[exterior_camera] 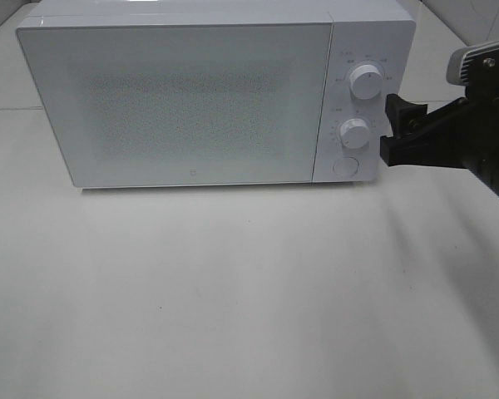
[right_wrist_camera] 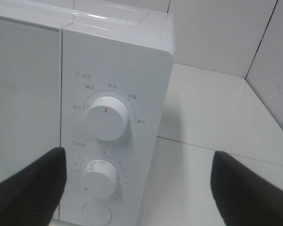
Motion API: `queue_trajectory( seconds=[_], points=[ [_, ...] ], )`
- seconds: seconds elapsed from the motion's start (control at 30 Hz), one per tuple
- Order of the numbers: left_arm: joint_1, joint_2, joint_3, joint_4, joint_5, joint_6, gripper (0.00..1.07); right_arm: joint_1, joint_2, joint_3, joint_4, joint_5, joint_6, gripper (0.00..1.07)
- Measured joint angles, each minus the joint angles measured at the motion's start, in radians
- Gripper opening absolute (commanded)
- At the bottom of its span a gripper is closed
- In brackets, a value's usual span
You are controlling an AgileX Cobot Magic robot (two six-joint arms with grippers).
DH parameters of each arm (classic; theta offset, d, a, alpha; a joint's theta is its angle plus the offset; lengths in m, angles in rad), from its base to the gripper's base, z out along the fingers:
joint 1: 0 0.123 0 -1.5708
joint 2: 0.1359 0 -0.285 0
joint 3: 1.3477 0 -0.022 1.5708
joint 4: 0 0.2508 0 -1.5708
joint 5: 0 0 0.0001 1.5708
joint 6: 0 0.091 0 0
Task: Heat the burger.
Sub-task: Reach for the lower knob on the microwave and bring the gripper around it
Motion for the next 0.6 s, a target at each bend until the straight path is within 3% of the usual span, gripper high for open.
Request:
queue_trajectory(
  seconds=[0.3, 0.6],
  points=[
    [0.0, 0.0, 0.0, 0.0, 0.0, 0.0, 1.0, 0.093, 0.104, 0.001, 0.09, -0.061, 0.045, 0.77],
    [0.0, 0.0, 0.0, 0.0, 0.0, 0.0, 1.0, 0.094, 0.2, 0.001, 0.151, -0.119, 0.115, 0.76]
  ],
)
